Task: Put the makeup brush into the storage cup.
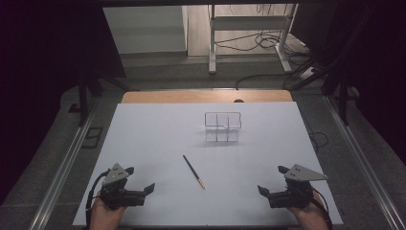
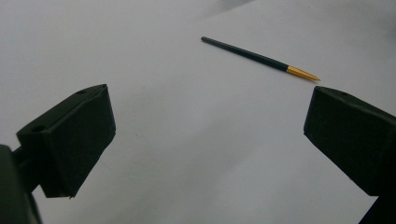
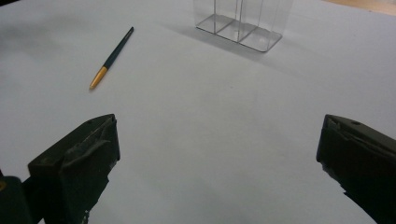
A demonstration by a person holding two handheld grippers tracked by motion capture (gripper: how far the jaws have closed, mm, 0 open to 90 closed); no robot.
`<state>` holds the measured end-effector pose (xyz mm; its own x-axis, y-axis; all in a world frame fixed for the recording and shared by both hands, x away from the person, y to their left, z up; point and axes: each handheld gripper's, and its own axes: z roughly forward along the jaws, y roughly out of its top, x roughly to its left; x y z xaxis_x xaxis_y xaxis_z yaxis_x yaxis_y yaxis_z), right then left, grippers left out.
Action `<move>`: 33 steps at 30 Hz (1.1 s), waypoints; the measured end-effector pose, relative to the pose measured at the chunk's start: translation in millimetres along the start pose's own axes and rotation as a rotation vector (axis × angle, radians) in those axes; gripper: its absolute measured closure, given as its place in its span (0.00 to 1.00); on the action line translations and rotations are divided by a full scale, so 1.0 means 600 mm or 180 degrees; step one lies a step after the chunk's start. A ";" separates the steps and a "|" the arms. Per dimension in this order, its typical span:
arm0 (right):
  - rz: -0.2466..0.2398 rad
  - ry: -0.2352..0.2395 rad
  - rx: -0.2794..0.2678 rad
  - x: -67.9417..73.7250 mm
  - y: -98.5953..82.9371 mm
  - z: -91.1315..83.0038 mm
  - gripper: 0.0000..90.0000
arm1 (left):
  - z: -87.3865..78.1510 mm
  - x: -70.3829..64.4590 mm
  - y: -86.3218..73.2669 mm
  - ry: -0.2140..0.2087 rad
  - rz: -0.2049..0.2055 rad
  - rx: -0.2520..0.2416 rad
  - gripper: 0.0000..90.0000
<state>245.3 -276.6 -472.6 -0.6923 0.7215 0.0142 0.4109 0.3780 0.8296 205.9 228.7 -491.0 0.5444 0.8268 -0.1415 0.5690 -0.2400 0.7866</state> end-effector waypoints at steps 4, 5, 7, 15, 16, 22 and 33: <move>0.0004 -0.0011 0.0007 -0.001 0.000 0.000 0.00 | 0.000 -0.001 0.000 -0.0017 0.0034 -0.0035 0.03; 0.0004 -0.0011 0.0004 -0.001 0.000 0.000 0.00 | 0.000 -0.001 0.001 -0.0006 0.0037 -0.0042 0.03; -0.0001 -0.0012 0.0015 0.000 0.000 0.001 0.00 | 0.000 0.000 0.001 0.0007 0.0005 -0.0040 0.03; -0.0038 -0.0010 0.0053 0.003 0.000 0.004 0.00 | 0.002 0.004 0.007 0.0000 -0.0141 0.0073 0.05; -0.0037 -0.0014 0.0063 0.003 0.000 0.004 0.00 | 0.002 0.004 0.008 0.0003 -0.0135 0.0081 0.05; -0.0064 -0.0032 0.0120 0.005 -0.001 0.008 0.00 | 0.015 -0.003 0.021 0.0046 -0.0072 0.0172 0.03; -0.0081 -0.0051 0.0188 0.009 -0.001 0.014 0.00 | 0.034 -0.002 0.041 -0.0006 -0.0104 0.0365 0.02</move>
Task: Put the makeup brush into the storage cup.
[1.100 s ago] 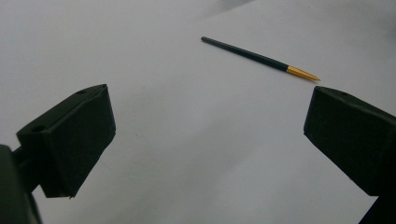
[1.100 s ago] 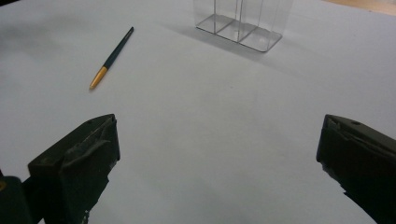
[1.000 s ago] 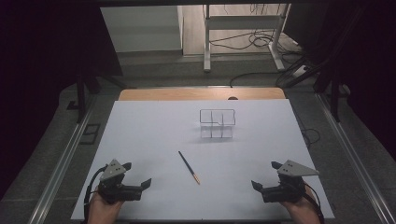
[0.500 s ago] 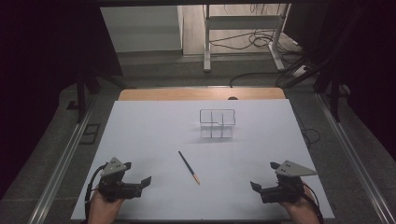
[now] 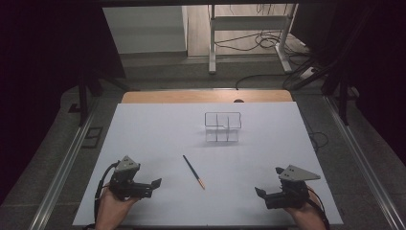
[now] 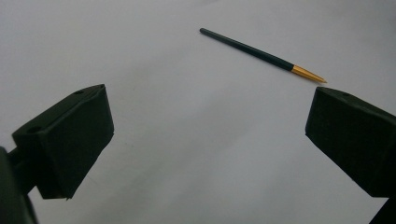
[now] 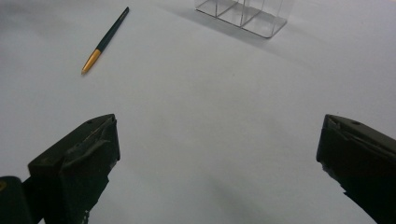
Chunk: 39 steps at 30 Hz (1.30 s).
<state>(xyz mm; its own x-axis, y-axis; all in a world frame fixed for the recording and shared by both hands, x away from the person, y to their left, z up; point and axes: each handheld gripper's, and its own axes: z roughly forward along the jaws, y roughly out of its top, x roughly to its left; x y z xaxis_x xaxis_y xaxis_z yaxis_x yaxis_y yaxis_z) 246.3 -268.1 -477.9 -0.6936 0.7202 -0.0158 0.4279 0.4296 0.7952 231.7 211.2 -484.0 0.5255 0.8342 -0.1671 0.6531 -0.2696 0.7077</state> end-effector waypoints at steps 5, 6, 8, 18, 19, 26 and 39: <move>-0.0012 -0.0004 0.0014 0.001 0.000 0.002 0.00 | 0.004 -0.005 0.007 0.0029 0.0041 0.0076 0.02; -0.0013 -0.0006 0.0019 0.002 0.000 0.002 0.00 | 0.005 -0.004 0.008 0.0001 0.0025 0.0088 0.02; -0.0006 -0.0003 0.0040 0.002 0.000 0.002 0.00 | 0.007 -0.003 0.011 -0.0027 -0.0019 0.0124 0.02; -0.0009 -0.0002 0.0103 0.004 0.000 0.005 0.00 | 0.017 -0.005 0.038 -0.0033 0.0084 0.0286 0.09; -0.0010 -0.0003 0.0111 0.004 0.000 0.005 0.00 | 0.019 -0.006 0.042 -0.0040 0.0097 0.0306 0.09; -0.0005 -0.0010 0.0117 0.004 0.000 0.006 0.00 | 0.039 -0.013 0.065 -0.0038 0.0192 0.0504 0.10; -0.0013 0.0011 0.0153 0.006 0.000 0.009 0.00 | 0.056 -0.013 0.096 -0.0056 0.0240 0.0686 0.13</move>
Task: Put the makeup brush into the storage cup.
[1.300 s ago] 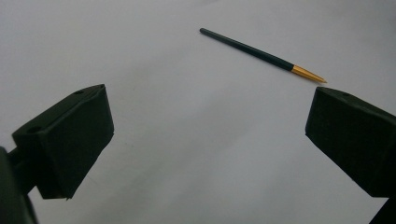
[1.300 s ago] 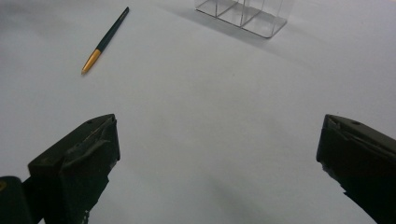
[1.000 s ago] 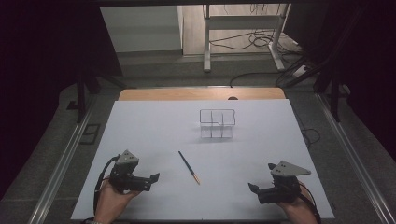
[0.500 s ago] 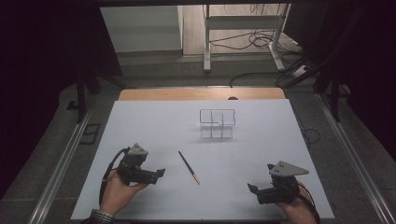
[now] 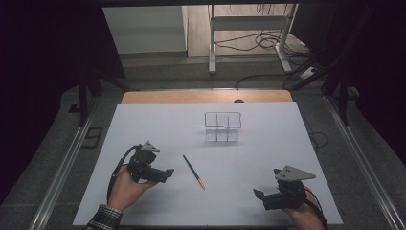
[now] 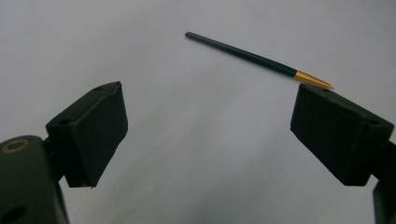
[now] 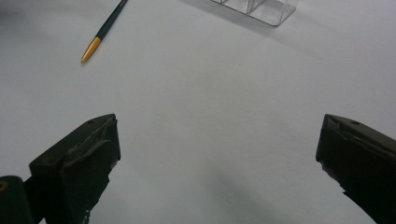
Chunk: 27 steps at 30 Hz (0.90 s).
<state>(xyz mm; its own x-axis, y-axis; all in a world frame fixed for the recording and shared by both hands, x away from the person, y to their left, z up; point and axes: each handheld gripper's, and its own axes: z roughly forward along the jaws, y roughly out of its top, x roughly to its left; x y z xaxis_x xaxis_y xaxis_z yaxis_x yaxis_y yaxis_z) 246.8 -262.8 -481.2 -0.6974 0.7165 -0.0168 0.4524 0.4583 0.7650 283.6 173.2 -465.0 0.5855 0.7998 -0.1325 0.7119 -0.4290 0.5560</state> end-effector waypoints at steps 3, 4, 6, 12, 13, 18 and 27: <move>0.0003 0.0005 0.0013 0.001 0.000 0.001 0.00 | 0.003 -0.001 0.010 -0.0006 0.0016 0.0047 0.13; 0.0003 0.0006 0.0019 0.001 0.000 0.001 0.00 | 0.004 0.000 0.012 -0.0012 0.0023 0.0065 0.13; 0.0012 0.0016 0.0021 0.001 0.000 0.001 0.00 | 0.007 -0.001 0.017 -0.0009 0.0018 0.0092 0.13; 0.0014 0.0019 0.0040 0.002 0.000 0.003 0.00 | 0.015 -0.002 0.034 -0.0007 0.0061 0.0226 0.13; 0.0013 0.0019 0.0045 0.002 0.000 0.002 0.00 | 0.016 -0.003 0.037 -0.0006 0.0065 0.0237 0.13; 0.0037 0.0023 0.0042 0.001 0.000 0.002 0.00 | 0.025 -0.004 0.050 -0.0020 0.0087 0.0332 0.13; 0.0059 0.0007 0.0029 0.000 0.000 0.001 0.00 | 0.041 -0.009 0.073 -0.0011 0.0128 0.0511 0.13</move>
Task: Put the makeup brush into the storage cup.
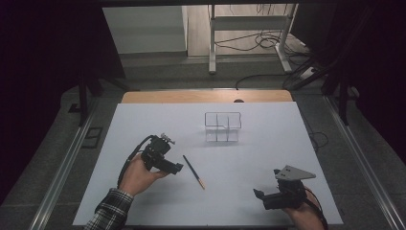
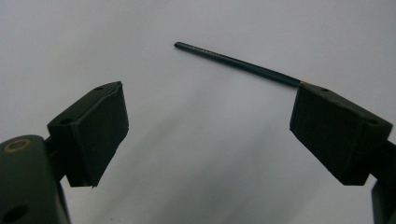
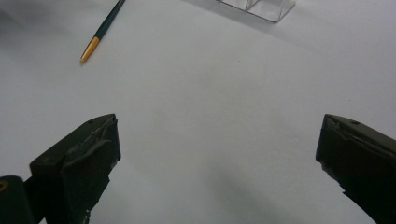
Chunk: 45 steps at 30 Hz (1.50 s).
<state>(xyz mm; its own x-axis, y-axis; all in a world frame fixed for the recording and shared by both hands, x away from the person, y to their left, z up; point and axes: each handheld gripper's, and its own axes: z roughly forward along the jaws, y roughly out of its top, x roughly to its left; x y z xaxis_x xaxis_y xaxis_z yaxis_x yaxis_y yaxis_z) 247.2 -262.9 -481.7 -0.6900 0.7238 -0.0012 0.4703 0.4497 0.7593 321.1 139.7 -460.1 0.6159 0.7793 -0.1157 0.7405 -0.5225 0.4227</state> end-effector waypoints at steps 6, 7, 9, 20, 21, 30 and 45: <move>0.0001 -0.0003 0.0026 0.000 -0.001 0.001 0.00 | 0.009 -0.001 0.016 0.0024 0.0025 0.0138 0.13; -0.0006 -0.0003 0.0032 0.000 -0.001 0.001 0.00 | 0.011 -0.001 0.018 0.0024 0.0030 0.0160 0.13; -0.0008 -0.0004 0.0044 0.000 -0.001 0.002 0.00 | 0.014 -0.003 0.024 0.0022 0.0031 0.0192 0.13; -0.0012 -0.0023 0.0081 0.000 -0.002 0.003 0.00 | 0.033 -0.010 0.054 0.0051 -0.0096 0.0481 0.08; -0.0005 -0.0023 0.0086 0.000 -0.002 0.003 0.00 | 0.035 -0.011 0.056 0.0059 -0.0096 0.0503 0.08; -0.0010 -0.0022 0.0123 0.000 -0.003 0.005 0.00 | 0.047 -0.023 0.073 0.0077 -0.0111 0.0606 0.05; -0.0018 -0.0028 0.0182 0.000 -0.004 0.007 0.01 | 0.089 -0.050 0.085 0.0067 -0.0101 0.0739 0.07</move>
<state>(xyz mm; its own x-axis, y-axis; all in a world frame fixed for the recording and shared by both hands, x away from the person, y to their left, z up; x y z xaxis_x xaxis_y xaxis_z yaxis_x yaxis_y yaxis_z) 248.2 -261.6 -486.5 -0.6880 0.7256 -0.0113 0.4974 0.4828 0.7208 355.0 71.3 -482.9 0.5874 0.8024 -0.1060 0.8029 -0.5612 0.2008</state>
